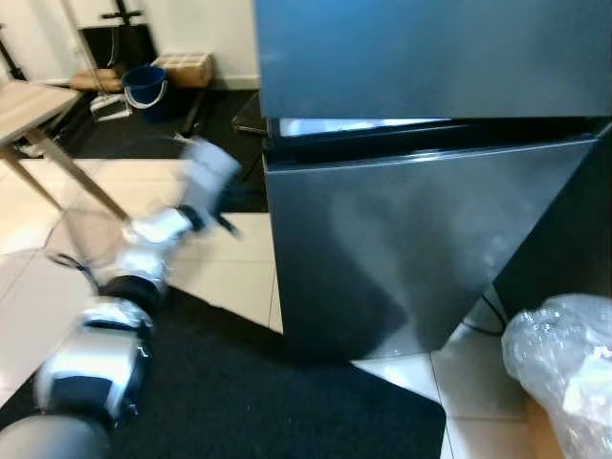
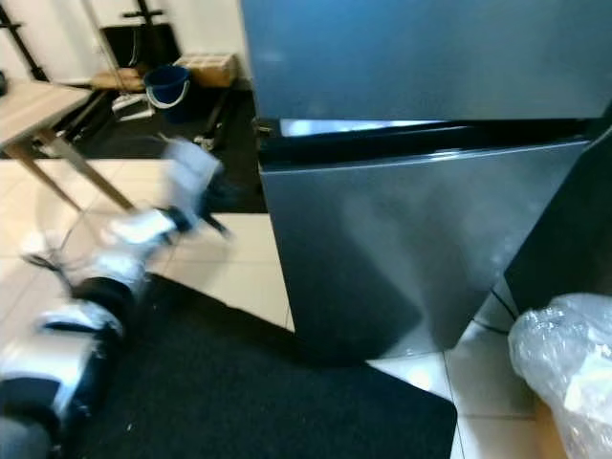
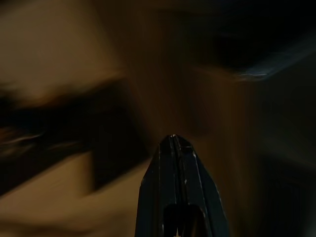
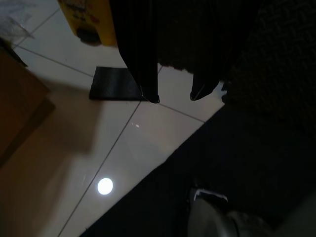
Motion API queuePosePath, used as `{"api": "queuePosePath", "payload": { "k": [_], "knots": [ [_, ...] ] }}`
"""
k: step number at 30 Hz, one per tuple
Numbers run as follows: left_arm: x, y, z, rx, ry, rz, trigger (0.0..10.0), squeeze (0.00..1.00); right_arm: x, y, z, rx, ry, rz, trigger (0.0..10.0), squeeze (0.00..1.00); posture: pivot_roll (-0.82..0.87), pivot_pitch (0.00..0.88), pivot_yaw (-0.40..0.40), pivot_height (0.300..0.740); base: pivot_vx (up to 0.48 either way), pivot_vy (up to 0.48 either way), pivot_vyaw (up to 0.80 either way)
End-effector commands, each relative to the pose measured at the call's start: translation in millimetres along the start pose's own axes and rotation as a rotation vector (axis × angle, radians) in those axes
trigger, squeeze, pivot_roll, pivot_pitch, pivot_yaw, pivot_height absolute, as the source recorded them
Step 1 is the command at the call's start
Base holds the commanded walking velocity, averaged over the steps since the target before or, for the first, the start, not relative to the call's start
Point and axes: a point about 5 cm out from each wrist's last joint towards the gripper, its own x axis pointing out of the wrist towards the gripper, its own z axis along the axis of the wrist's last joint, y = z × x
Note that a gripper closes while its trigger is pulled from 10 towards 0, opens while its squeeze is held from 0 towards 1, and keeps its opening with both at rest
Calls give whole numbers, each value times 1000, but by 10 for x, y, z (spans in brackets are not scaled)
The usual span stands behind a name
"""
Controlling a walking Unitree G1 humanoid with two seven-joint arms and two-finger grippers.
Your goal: Restocking fridge
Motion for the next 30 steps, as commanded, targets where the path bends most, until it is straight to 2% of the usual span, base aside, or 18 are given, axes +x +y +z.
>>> {"api": "queuePosePath", "payload": {
  "k": [1, 2, 3, 6, 9, 11, 12, 14, 15, 18, 19, 21, 22, 23, 24, 25, 28, 30],
  "knots": [
    [-138, 325, -115, 16, 67, 204, 10000, 0, 10, 5, 84, 12, -29, 0, 10000, 0, -216, 113, 70, 740, 0, 0, 0],
    [-138, 325, -115, 16, 67, 204, 10000, 0, 10, 5, 84, 12, -29, 0, 10000, 0, -216, 113, 70, 740, 0, 0, 0],
    [-215, 471, -135, 4, 71, 285, 10000, 0, 12, -1, 107, 13, -34, -2, 10000, 0, -207, 106, 69, 740, 0, 0, 0],
    [-288, 537, -196, -22, 77, 313, 10000, 0, 16, 2, 135, 12, -40, -2, 10000, 0, -202, 101, 68, 740, 0, 0, 0],
    [-401, 464, -399, -54, 101, 279, 10000, 0, 26, 23, 189, 9, -50, 2, 10000, 0, -187, 92, 66, 740, 0, 0, 0],
    [-583, 308, -741, -77, 182, 271, 10000, 0, 35, 49, 231, 0, -55, 12, 10000, 0, -169, 81, 60, 740, 0, 0, 0],
    [-583, 308, -741, -77, 182, 271, 10000, 0, 35, 49, 231, 0, -55, 12, 10000, 0, -169, 81, 60, 740, 0, 0, 0],
    [-828, 184, -1088, -94, 294, 309, 10000, 0, 39, 61, 256, -9, -56, 19, 10000, 0, -162, 77, 57, 740, 0, 0, 0],
    [-828, 184, -1088, -94, 294, 309, 10000, 0, 39, 61, 256, -9, -56, 19, 10000, 0, -162, 77, 57, 740, 0, 0, 0],
    [-1392, 27, -1635, -132, 531, 406, 10000, 0, 44, 66, 294, -22, -57, 26, 10000, 0, -144, 59, 47, 740, 0, 0, 0],
    [-1392, 27, -1635, -132, 531, 406, 10000, 0, 44, 66, 294, -22, -57, 26, 10000, 0, -144, 59, 47, 740, 0, 0, 0],
    [-1997, -118, -2025, -209, 748, 494, 10000, 0, 48, 74, 321, -33, -57, 31, 10000, 0, -129, 45, 38, 740, 0, 0, 0],
    [-2194, -172, -2123, -238, 815, 520, 10000, 0, 49, 77, 330, -36, -58, 32, 10000, 0, -127, 44, 36, 740, 0, 0, 0],
    [-2194, -172, -2123, -238, 815, 520, 10000, 0, 49, 77, 330, -36, -58, 32, 10000, 0, -127, 44, 36, 740, 0, 0, 0],
    [-2478, -278, -2249, -274, 917, 541, 10000, 0, 51, 94, 339, -47, -61, 40, 10000, 0, -119, 37, 31, 740, 0, 0, 0],
    [-2478, -278, -2249, -274, 917, 541, 10000, 0, 51, 94, 339, -47, -61, 40, 10000, 0, -119, 37, 31, 740, 0, 0, 0],
    [-3400, -842, -2504, -435, 1253, 534, 10000, 0, 57, 119, 374, -102, -78, 26, 10000, 0, -90, 22, 19, 740, 0, 0, 0],
    [-3661, -1149, -2524, -480, 1350, 456, 10000, 0, 57, 112, 383, -101, -89, 7, 10000, 0, -80, 20, 16, 740, 0, 0, 0]
  ]
}}
